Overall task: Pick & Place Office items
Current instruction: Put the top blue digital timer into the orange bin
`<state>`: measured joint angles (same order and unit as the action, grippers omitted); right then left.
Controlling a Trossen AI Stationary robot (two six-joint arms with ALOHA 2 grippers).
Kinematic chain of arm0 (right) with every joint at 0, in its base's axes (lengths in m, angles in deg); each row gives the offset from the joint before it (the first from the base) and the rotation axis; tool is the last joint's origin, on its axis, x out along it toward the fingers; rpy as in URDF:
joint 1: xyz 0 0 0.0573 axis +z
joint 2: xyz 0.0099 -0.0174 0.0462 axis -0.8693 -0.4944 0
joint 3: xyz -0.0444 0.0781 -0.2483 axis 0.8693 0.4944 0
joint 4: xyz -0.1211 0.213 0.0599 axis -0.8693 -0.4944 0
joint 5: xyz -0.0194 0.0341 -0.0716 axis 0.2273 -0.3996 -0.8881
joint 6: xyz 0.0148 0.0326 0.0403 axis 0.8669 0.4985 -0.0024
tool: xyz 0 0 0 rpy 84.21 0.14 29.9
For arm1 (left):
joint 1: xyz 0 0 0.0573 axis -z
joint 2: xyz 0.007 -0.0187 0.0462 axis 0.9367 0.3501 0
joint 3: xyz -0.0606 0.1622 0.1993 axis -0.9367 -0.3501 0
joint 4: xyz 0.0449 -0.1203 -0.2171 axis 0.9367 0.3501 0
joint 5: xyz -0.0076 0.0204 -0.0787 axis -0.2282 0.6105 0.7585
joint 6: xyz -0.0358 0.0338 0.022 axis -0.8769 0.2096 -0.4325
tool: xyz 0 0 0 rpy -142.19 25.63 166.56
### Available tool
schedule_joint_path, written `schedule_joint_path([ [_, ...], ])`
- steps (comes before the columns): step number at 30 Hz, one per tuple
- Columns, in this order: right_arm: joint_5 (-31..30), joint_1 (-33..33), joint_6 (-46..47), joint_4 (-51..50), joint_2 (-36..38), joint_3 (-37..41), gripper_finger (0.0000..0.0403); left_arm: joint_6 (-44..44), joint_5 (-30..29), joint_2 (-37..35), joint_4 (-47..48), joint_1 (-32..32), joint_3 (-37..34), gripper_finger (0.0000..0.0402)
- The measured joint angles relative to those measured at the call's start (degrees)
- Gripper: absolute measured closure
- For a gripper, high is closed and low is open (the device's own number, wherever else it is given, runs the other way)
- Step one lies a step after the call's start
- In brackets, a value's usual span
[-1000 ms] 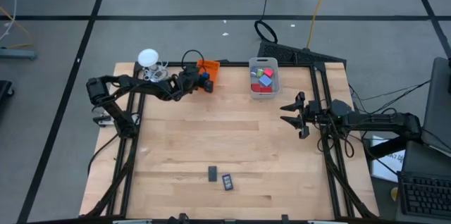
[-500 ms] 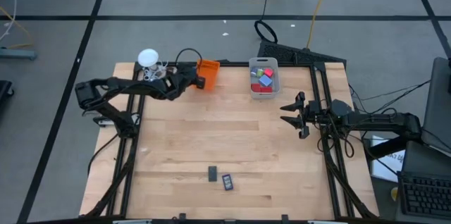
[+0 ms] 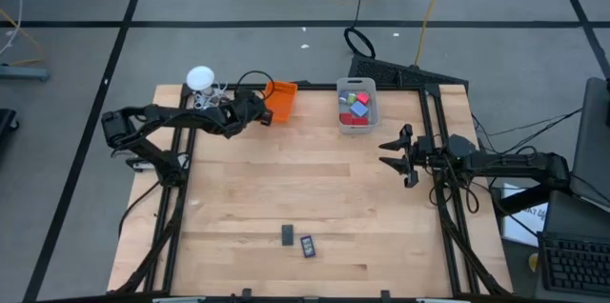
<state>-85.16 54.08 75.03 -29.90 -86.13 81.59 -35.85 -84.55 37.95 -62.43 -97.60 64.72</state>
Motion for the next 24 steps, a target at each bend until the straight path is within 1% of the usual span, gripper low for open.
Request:
schedule_joint_path([
  [6, 0.0, 0.0, 0.0, 0.0, 0.0, 0.0, 0.0232, -1.3, 4.5, 0.0, 0.8, -0.4, 0.0, 0.0247],
  [12, 0.0, 0.0, 0.0, 0.0, 0.0, 0.0, 0.0232, -2.0, 6.6, 0.0, 0.7, -0.5, 0.0, 0.0247],
  [17, 0.0, 0.0, 0.0, 0.0, 0.0, 0.0, 0.0232, -2.2, 10.0, 0.0, -1.2, -0.5, 0.0, 0.0247],
  [21, 0.0, 0.0, 0.0, 0.0, 0.0, 0.0, 0.0232, -1.8, 10.2, 0.0, -1.4, -0.5, 0.0, 0.0247],
  [24, 0.0, 0.0, 0.0, 0.0, 0.0, 0.0, 0.0232, -0.9, 9.1, -0.1, -1.3, -0.5, 0.0, 0.0247],
])
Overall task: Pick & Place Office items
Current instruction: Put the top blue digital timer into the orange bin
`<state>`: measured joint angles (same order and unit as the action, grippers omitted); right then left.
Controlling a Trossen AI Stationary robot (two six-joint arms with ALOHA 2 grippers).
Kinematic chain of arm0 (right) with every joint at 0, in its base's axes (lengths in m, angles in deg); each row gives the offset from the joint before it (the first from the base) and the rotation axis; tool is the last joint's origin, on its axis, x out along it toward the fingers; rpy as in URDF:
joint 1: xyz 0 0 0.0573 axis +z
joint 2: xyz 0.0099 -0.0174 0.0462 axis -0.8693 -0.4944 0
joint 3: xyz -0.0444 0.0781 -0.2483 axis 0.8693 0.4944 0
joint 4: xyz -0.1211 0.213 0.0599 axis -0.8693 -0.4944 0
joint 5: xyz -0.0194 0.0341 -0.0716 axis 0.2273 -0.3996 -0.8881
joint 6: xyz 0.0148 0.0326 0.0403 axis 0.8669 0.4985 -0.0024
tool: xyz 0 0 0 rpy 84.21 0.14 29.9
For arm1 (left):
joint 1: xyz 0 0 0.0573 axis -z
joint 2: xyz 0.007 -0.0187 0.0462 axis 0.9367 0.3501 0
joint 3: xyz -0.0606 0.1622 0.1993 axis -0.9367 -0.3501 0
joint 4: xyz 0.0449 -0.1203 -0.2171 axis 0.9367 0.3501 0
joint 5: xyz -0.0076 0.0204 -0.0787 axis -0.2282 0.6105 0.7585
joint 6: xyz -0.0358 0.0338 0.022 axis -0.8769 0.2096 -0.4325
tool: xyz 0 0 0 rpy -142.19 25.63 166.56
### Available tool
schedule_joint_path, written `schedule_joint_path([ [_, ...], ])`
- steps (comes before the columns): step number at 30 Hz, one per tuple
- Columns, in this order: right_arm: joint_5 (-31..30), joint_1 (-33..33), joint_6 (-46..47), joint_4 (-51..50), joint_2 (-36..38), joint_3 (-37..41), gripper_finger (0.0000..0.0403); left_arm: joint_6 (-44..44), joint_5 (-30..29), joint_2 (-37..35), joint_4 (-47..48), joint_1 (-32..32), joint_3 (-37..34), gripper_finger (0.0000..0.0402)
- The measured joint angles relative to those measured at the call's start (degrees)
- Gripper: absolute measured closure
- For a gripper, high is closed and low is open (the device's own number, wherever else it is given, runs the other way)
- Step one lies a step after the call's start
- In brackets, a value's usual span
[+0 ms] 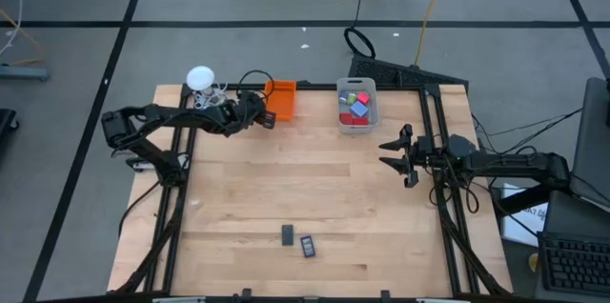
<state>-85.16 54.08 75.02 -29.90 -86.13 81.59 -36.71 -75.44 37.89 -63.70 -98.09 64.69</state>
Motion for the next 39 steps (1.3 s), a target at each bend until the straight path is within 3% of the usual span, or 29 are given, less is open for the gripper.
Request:
schedule_joint_path([
  [6, 0.0, 0.0, 0.0, 0.0, 0.0, 0.0, 0.0232, 0.9, -0.3, -3.4, -4.6, 1.4, -0.1, 0.0247],
  [10, 0.0, 0.0, 0.0, 0.0, 0.0, 0.0, 0.0232, 1.9, 0.0, -3.6, -14.7, 2.9, 0.0, 0.0247],
  [16, 0.0, 0.0, 0.0, 0.0, 0.0, 0.0, 0.0232, 3.0, 0.0, 1.2, -23.8, 3.2, 0.0, 0.0247],
  [23, 0.0, 0.0, 0.0, 0.0, 0.0, 0.0, 0.0232, 1.2, -1.5, 5.8, -24.4, 2.1, 0.0, 0.0246],
  [31, 0.0, 0.0, 0.0, 0.0, 0.0, 0.0, 0.0232, 1.3, -1.5, 5.8, -26.1, 1.6, 0.0, 0.0216],
  [39, 0.0, 0.0, 0.0, 0.0, 0.0, 0.0, 0.0232, 1.3, -1.5, 5.8, -26.4, 1.6, 0.0, 0.0231],
])
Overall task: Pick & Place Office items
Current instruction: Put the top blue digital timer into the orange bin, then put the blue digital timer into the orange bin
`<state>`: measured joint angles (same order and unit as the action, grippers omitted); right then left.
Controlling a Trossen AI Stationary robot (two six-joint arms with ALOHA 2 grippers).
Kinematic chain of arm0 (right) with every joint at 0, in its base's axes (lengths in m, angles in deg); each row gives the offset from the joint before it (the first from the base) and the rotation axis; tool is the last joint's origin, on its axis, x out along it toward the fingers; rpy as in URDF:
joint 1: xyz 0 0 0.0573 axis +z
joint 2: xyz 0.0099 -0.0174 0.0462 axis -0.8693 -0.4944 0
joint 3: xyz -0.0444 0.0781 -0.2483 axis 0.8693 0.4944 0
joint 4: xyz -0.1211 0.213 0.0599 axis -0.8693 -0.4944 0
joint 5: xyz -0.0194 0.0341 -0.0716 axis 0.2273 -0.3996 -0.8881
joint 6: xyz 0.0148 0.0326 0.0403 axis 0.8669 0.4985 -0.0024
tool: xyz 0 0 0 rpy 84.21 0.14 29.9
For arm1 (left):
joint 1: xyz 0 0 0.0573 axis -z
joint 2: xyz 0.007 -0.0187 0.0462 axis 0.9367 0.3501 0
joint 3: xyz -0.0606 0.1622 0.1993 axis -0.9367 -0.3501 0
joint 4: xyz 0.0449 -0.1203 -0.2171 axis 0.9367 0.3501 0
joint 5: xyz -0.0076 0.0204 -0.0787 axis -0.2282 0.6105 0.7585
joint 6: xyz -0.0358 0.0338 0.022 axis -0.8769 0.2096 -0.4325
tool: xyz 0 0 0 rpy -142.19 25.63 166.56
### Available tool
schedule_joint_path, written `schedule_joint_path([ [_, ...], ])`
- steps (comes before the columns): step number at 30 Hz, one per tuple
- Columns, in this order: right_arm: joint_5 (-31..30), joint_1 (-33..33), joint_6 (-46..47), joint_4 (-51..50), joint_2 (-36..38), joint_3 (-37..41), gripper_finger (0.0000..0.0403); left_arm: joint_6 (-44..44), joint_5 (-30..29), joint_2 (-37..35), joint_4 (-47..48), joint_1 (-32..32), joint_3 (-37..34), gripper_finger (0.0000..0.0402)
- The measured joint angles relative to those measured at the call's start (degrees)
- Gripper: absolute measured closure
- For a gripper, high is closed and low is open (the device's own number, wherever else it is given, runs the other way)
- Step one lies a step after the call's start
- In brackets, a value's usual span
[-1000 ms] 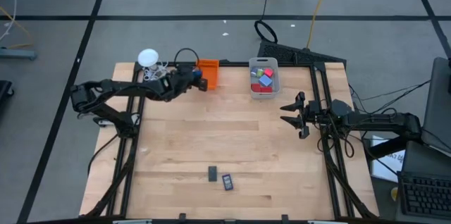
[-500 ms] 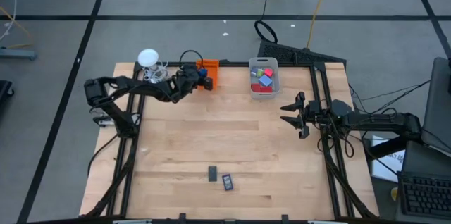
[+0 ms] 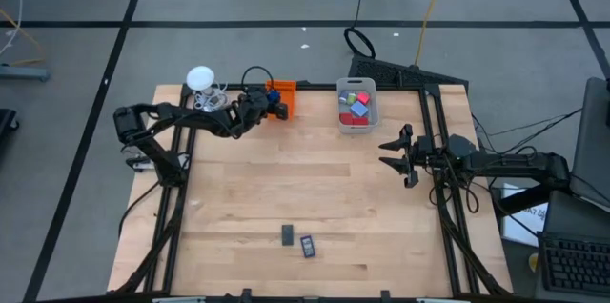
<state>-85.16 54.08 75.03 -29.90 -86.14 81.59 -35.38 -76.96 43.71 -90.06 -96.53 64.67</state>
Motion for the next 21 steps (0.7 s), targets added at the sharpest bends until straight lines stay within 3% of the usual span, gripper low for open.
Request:
schedule_joint_path([
  [12, 0.0, 0.0, 0.0, 0.0, 0.0, 0.0, 0.0232, 0.1, 0.0, 0.0, 0.0, 0.0, 0.0, 0.02],
  [21, 0.0, 0.0, 0.0, 0.0, 0.0, 0.0, 0.0232, 2.7, 0.0, 0.0, -0.1, 0.0, 0.0, 0.0221],
])
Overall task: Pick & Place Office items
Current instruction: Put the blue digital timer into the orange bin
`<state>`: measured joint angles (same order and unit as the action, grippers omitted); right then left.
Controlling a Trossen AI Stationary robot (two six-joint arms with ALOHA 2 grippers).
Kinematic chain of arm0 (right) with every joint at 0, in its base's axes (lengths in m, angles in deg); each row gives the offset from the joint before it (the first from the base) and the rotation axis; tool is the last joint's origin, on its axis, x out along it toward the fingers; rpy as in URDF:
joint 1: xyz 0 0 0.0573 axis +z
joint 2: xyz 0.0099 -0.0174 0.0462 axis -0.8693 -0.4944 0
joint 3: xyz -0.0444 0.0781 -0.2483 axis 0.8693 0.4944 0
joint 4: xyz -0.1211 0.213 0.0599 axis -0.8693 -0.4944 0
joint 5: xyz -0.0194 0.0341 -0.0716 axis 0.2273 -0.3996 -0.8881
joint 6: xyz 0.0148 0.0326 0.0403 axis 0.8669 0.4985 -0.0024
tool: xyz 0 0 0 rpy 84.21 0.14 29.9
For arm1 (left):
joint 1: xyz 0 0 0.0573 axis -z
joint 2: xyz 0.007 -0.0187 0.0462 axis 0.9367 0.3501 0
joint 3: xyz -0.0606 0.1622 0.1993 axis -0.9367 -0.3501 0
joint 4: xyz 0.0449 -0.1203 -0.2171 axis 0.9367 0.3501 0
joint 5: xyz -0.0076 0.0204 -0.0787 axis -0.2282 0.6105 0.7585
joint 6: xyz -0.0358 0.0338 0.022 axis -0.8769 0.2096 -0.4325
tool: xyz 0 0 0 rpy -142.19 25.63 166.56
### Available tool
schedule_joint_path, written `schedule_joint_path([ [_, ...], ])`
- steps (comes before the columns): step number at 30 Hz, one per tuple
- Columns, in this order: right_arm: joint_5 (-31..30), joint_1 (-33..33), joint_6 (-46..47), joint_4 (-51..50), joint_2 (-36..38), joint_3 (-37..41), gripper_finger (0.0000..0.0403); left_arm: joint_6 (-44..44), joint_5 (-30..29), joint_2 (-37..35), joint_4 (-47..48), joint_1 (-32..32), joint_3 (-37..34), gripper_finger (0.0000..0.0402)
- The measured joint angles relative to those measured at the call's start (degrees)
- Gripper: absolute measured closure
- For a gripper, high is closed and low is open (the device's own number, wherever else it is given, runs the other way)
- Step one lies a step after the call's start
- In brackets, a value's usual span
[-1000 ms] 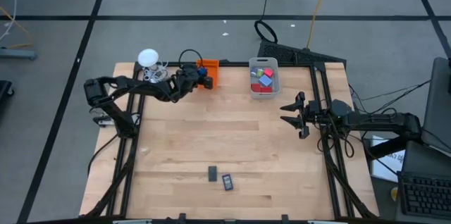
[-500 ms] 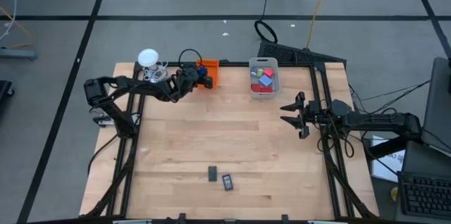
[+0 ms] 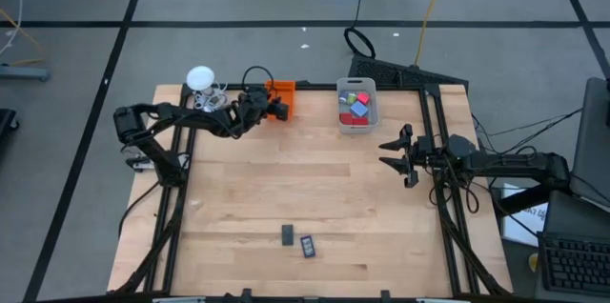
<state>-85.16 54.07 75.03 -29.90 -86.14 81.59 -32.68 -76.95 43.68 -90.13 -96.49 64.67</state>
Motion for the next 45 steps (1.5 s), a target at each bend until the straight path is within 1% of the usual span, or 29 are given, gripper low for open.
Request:
schedule_joint_path([
  [3, 0.0, 0.0, 0.0, 0.0, 0.0, 0.0, 0.0232, 3.7, 0.8, -0.6, -0.4, 0.2, 0.0, 0.023],
  [6, 0.0, 0.0, 0.0, 0.0, 0.0, 0.0, 0.0232, 10.1, 4.9, -3.2, -0.9, 1.2, 0.0, 0.024],
  [9, 0.0, 0.0, 0.0, 0.0, 0.0, 0.0, 0.0232, 16.0, 8.1, -7.1, 1.0, 4.2, 0.0, 0.025],
  [12, 0.0, 0.0, 0.0, 0.0, 0.0, 0.0, 0.0232, 18.9, 10.3, -11.5, 3.6, 9.1, 0.0, 0.026],
  [16, 0.0, 0.0, 0.0, 0.0, 0.0, 0.0, 0.0232, 18.9, 14.4, -15.8, 8.5, 18.1, 0.0, 0.0271],
  [18, 0.0, 0.0, 0.0, 0.0, 0.0, 0.0, 0.0232, 18.8, 16.9, -16.7, 10.1, 22.9, 0.0, 0.0276],
  [21, 0.0, 0.0, 0.0, 0.0, 0.0, 0.0, 0.0232, 17.8, 21.5, -16.7, 12.6, 29.8, 0.0, 0.0283],
  [26, 0.0, 0.0, 0.0, 0.0, 0.0, 0.0, 0.0232, 11.1, 29.9, -15.3, 11.7, 39.8, 0.0, 0.0292],
  [28, 0.0, 0.0, 0.0, 0.0, 0.0, 0.0, 0.0232, 10.0, 31.7, -14.6, 10.5, 43.3, 0.0, 0.0294],
  [29, 0.0, 0.0, 0.0, 0.0, 0.0, 0.0, 0.0232, 9.8, 31.7, -14.2, 9.9, 45.0, 0.0, 0.0295],
  [32, 0.0, 0.0, 0.0, 0.0, 0.0, 0.0, 0.0232, 8.9, 29.5, -11.8, 6.2, 49.5, 0.0, 0.0295],
  [36, 0.0, 0.0, 0.0, 0.0, 0.0, 0.0, 0.0232, 6.9, 25.7, -6.7, -3.6, 54.3, 0.0, 0.0295],
  [42, 0.0, 0.0, 0.0, 0.0, 0.0, 0.0, 0.0232, 5.7, 25.5, 3.2, -21.6, 58.5, 0.0, 0.0295],
  [45, 0.0, 0.0, 0.0, 0.0, 0.0, 0.0, 0.0232, 3.2, 25.5, 8.5, -31.4, 59.7, 0.0, 0.0295],
])
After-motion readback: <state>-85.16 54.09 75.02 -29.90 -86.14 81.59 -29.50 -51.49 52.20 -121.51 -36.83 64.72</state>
